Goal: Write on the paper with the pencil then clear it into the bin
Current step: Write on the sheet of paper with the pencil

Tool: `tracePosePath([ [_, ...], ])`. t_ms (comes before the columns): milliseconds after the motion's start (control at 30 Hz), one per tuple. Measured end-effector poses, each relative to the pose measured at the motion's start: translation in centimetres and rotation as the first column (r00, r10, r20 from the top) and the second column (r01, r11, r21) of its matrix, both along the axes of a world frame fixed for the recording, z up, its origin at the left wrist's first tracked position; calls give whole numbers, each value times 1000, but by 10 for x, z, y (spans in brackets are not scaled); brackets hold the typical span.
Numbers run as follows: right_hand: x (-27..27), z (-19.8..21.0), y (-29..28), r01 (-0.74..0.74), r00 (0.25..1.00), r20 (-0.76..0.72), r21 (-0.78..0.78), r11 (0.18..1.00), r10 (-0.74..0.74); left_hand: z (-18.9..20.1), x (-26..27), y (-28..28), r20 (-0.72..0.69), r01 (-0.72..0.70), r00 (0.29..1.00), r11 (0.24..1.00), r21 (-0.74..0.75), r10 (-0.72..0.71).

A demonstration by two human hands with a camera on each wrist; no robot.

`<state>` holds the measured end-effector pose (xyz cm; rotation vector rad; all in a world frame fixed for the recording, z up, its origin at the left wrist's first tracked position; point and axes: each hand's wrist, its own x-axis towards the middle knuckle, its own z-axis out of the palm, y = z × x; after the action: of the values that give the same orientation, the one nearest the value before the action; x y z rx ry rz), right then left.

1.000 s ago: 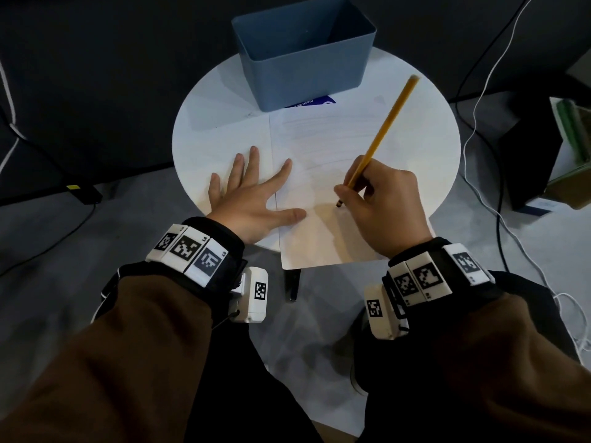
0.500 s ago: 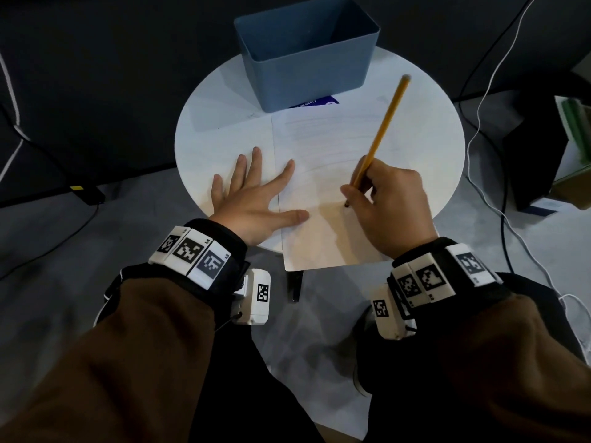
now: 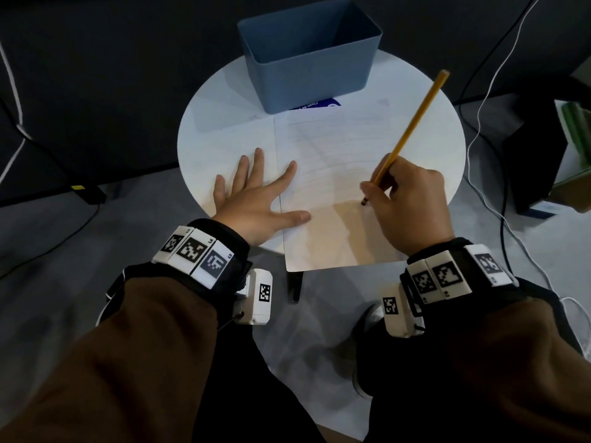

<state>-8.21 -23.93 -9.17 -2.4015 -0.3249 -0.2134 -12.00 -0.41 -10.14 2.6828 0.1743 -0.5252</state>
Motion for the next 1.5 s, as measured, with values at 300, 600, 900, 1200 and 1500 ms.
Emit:
tracePosePath([
  [300, -9, -3, 12, -73, 997, -1, 14, 997, 73, -1, 0, 0, 12, -2, 1000, 1000, 7, 2],
  [600, -4, 1, 0, -3, 1000, 19, 43, 999, 2, -1, 0, 0, 5, 1, 1000, 1000, 19, -1],
  [900, 2, 1, -16, 50, 999, 5, 33, 998, -51, -2, 1, 1, 5, 4, 1000, 1000, 15, -4],
  [1200, -6, -2, -1, -30, 999, -12, 61, 998, 31, -1, 1, 0, -4, 5, 1000, 999, 35, -5],
  [1500, -4, 0, -15, 98, 995, -41, 203, 974, -92, 2, -1, 0, 9, -10, 1000, 1000, 16, 10],
])
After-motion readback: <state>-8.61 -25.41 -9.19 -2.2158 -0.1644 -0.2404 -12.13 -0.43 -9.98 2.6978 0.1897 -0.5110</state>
